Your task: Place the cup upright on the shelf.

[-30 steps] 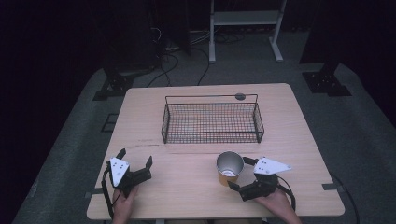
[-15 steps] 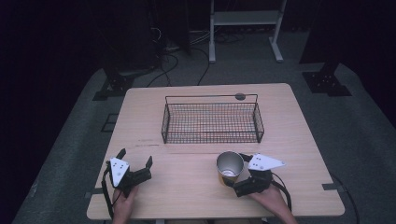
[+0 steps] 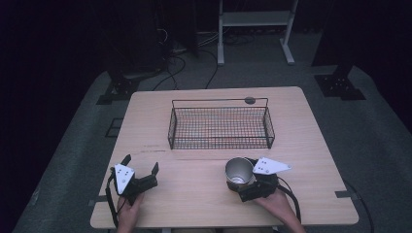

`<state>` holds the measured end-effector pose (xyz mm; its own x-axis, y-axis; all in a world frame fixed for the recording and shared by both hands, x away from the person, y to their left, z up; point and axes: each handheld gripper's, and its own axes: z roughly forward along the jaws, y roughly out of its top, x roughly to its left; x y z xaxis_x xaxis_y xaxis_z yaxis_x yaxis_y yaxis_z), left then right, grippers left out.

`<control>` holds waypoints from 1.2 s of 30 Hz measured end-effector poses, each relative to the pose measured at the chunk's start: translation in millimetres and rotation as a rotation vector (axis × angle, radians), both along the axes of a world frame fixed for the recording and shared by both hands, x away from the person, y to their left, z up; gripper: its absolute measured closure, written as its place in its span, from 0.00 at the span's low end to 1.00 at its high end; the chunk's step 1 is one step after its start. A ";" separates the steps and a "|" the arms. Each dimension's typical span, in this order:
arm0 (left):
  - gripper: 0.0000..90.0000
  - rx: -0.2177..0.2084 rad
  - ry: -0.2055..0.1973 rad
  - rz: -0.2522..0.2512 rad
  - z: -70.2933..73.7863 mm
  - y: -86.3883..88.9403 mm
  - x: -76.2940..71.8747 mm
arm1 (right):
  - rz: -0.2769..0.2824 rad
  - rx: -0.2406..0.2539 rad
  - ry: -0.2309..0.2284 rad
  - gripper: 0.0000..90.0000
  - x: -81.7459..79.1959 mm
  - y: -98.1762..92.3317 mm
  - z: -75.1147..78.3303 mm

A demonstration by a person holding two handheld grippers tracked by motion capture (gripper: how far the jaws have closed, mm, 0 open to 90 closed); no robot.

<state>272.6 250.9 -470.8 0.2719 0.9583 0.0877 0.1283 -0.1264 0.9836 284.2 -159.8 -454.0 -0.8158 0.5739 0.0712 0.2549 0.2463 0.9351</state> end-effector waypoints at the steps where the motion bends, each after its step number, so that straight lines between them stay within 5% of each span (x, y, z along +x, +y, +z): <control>1: 0.00 0.000 0.000 0.000 0.0 0.0 0.0 | -0.001 0.003 0.000 0.00 0.1 0.2 0.0; 16: 0.00 0.000 0.001 0.001 0.0 0.0 0.0 | 0.007 0.020 -0.005 0.11 0.2 0.7 0.9; 36: 0.00 0.000 0.001 0.001 0.0 0.1 0.0 | 0.023 0.026 0.002 0.11 6.1 -4.6 15.6</control>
<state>272.6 251.1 -470.7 0.2714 0.9585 0.0870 0.1297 -0.1260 0.9835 290.3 -164.4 -438.4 -0.8289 0.5525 0.0877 0.2515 0.2279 0.9406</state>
